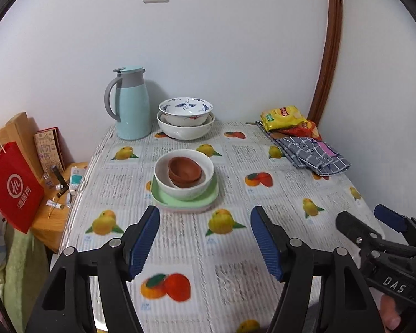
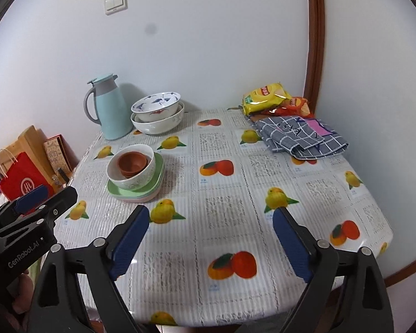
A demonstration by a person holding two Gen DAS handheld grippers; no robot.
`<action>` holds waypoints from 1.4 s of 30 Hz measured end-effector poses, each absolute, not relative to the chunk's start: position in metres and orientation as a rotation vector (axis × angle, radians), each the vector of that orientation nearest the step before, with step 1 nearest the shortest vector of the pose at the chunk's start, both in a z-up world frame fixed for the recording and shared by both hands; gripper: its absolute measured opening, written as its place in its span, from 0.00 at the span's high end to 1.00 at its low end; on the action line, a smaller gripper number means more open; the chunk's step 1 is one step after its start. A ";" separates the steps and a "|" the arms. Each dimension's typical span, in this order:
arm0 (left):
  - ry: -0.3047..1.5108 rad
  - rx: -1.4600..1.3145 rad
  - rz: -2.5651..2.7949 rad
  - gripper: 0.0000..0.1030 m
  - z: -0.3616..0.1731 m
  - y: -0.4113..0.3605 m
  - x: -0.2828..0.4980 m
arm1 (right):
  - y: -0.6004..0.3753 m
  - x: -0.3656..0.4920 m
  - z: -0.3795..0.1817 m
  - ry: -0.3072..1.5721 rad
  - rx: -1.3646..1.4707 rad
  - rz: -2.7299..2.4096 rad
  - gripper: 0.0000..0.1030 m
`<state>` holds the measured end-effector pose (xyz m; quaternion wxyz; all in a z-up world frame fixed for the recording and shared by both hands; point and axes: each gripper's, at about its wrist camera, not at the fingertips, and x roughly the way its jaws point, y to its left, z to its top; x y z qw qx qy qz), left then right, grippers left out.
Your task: Organize plates and bowls
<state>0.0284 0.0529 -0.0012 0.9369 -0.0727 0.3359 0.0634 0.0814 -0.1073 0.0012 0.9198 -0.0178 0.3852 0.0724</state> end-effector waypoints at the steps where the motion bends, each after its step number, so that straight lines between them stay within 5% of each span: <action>1: 0.686 -0.150 0.124 0.25 0.000 0.051 0.025 | -0.109 0.076 0.003 0.783 -0.037 0.147 0.10; 42: 0.686 -0.106 0.175 0.21 0.000 0.041 -0.007 | -0.114 0.042 0.008 0.744 -0.053 0.135 0.10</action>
